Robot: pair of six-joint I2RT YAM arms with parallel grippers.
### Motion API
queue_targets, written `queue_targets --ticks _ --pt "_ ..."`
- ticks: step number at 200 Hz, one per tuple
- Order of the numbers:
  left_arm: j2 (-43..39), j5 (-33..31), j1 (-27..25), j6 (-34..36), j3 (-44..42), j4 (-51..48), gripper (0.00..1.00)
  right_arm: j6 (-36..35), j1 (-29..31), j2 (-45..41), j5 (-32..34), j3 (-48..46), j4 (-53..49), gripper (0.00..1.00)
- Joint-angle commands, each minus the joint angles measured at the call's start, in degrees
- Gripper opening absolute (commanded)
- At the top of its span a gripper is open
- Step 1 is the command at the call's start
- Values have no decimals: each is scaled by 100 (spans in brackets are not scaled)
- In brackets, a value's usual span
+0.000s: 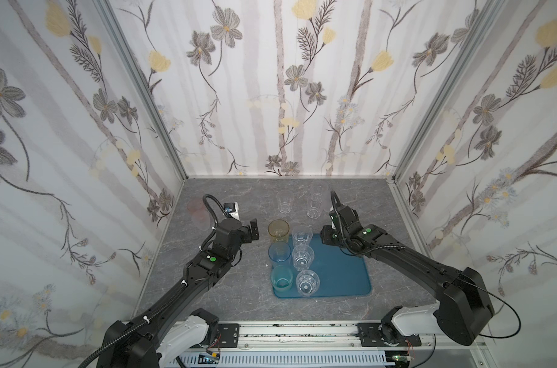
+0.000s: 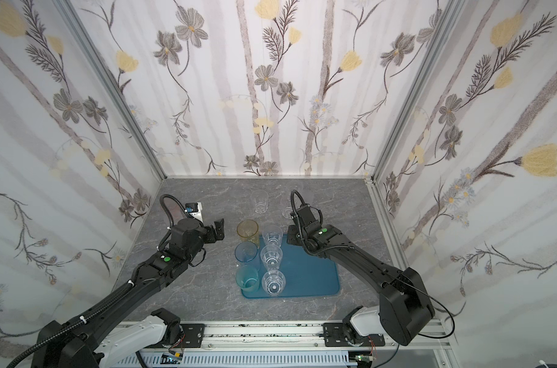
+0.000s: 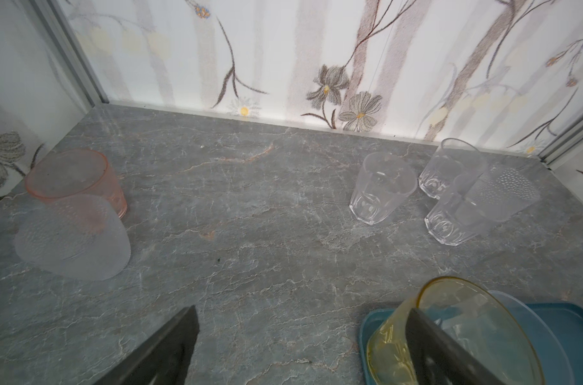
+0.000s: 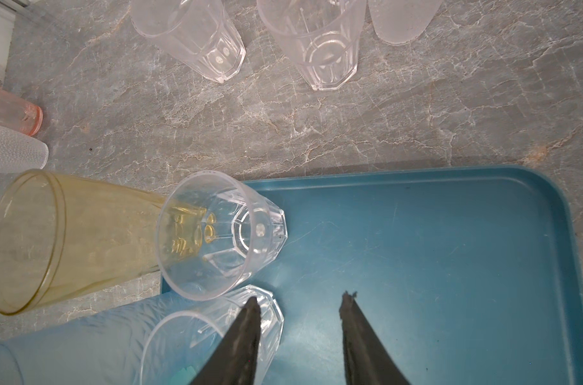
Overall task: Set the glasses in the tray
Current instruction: 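Lower the third clear glass onto the tray and open the right gripper, then move the right gripper back to the clear glasses farther from the robot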
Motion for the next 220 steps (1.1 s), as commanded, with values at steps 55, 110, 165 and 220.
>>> queue_targets --ticks 55,110,165,220 --pt "740 949 1198 -243 1029 -1158 92 -12 -62 250 -135 -185 711 42" --pt "1389 1516 1141 -484 1474 -1167 91 -154 -554 294 -475 -337 1048 42" --pt "1294 972 433 -675 796 -958 94 -268 -1171 1244 -781 574 1256 44" --pt "726 844 345 -877 179 -817 95 98 -1459 2355 -844 1926 1132 46"
